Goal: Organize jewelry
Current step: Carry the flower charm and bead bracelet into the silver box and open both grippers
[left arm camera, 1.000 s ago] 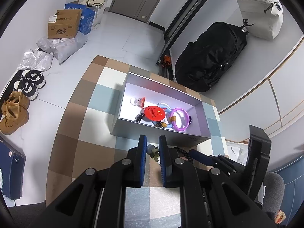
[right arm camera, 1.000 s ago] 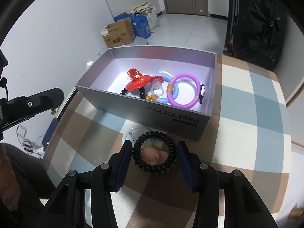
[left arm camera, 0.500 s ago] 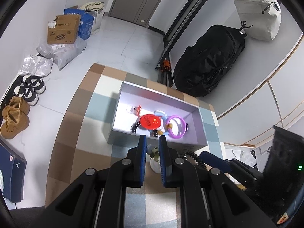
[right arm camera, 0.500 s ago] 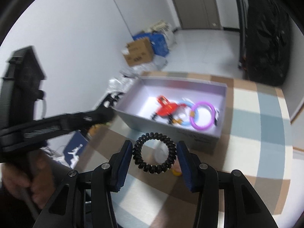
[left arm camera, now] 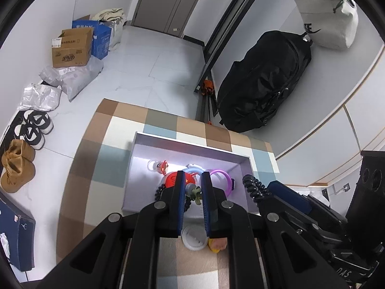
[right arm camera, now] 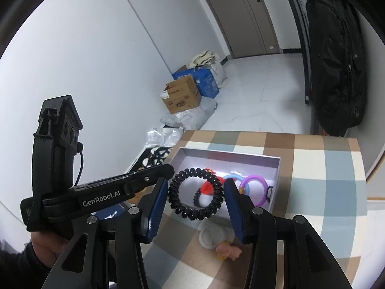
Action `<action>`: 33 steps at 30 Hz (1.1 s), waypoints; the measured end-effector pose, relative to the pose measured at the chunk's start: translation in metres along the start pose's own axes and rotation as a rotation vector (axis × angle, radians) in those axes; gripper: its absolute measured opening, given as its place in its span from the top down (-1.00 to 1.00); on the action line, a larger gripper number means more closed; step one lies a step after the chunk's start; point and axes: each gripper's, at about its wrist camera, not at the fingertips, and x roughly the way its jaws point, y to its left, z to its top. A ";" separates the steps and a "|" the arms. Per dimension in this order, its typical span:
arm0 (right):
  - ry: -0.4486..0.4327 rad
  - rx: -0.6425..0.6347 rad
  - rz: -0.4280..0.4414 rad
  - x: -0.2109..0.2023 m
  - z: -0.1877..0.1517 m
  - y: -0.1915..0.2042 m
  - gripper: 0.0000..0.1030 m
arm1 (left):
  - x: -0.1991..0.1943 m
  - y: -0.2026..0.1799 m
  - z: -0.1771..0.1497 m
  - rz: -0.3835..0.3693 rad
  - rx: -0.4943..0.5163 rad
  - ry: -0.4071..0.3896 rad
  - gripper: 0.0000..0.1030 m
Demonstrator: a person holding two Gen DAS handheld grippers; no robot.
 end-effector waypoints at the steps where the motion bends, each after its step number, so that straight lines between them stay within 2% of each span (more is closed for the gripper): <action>1: 0.002 0.006 -0.002 0.003 0.001 -0.003 0.09 | 0.001 -0.001 0.001 -0.002 -0.004 0.003 0.84; 11: -0.008 0.042 -0.003 0.019 0.021 -0.023 0.09 | 0.019 -0.003 0.016 -0.027 -0.025 0.035 0.84; 21: 0.034 0.092 -0.024 0.037 0.026 -0.045 0.09 | 0.039 0.000 0.021 -0.038 -0.039 0.094 0.84; 26: 0.062 0.126 -0.028 0.043 0.025 -0.053 0.08 | 0.046 0.000 0.021 -0.067 -0.047 0.119 0.84; 29: 0.060 0.141 -0.025 0.043 0.025 -0.056 0.05 | 0.049 0.004 0.021 -0.105 -0.087 0.128 0.84; 33: 0.047 0.151 -0.015 0.039 0.027 -0.056 0.05 | 0.048 0.005 0.021 -0.151 -0.115 0.112 0.81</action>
